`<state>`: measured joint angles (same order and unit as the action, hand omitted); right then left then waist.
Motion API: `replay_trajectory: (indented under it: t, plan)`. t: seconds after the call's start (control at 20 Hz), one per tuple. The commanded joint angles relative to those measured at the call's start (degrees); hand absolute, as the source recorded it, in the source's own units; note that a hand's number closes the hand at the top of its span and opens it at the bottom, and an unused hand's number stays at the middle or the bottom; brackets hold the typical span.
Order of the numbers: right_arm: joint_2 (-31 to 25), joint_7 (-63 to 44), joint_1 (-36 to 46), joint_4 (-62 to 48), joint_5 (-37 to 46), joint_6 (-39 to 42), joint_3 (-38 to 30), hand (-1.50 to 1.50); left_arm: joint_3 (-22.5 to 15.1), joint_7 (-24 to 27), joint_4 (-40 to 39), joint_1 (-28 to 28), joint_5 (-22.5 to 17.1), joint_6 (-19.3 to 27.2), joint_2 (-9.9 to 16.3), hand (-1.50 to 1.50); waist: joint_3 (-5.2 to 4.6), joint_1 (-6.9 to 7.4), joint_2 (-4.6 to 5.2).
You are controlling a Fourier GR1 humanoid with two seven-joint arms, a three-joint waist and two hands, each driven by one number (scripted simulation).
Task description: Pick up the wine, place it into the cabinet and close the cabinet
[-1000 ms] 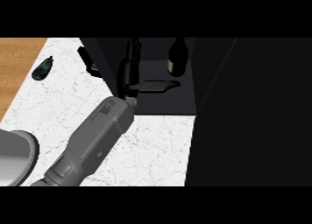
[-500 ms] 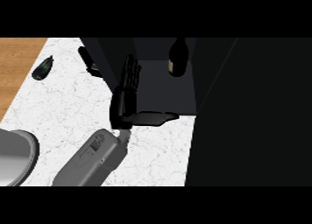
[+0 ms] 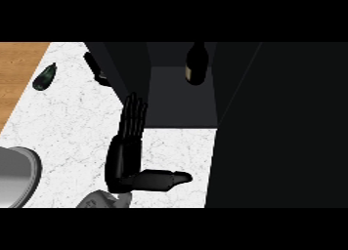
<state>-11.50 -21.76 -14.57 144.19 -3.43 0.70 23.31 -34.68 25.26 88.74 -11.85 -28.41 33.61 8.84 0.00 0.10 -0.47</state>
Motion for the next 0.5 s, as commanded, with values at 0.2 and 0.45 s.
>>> replay_trajectory:
  t: [0.2,0.45]
  plan:
    - [-8.5,-7.33,-1.28,10.35,-3.56,8.71,8.06,1.5,-2.02,0.19,11.07,9.56,2.41,1.69,4.54,-1.5,-0.03,0.17,-0.01]
    - [-7.19,-9.65,-1.52,12.02,-2.28,9.31,17.96,1.5,2.18,2.69,15.89,17.3,-0.91,-4.42,12.0,-1.5,-0.14,0.21,-0.1]
